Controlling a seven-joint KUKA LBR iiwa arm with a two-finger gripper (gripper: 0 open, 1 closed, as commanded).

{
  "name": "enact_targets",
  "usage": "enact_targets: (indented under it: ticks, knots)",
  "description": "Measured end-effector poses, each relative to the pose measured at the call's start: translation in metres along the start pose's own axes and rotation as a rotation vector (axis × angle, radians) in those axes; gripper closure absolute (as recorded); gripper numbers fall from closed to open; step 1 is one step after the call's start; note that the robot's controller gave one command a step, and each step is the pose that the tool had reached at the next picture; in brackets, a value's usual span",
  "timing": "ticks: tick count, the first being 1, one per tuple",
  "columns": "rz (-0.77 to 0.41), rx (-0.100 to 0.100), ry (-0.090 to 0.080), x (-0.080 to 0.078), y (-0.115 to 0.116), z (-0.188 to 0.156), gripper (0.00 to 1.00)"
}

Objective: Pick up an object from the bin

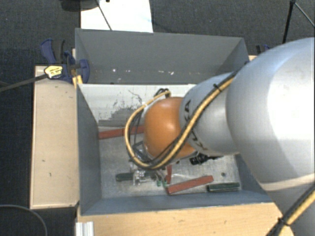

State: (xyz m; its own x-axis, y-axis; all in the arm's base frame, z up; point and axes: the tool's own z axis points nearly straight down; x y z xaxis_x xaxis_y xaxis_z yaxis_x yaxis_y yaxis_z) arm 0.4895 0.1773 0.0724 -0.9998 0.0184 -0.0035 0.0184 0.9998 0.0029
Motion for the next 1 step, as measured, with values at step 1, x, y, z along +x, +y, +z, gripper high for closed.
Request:
enact_targets:
  ticks: [1]
  knots:
    - [0.009, 0.003, 0.006, 0.0008, -0.0083, -0.2067, 1.00]
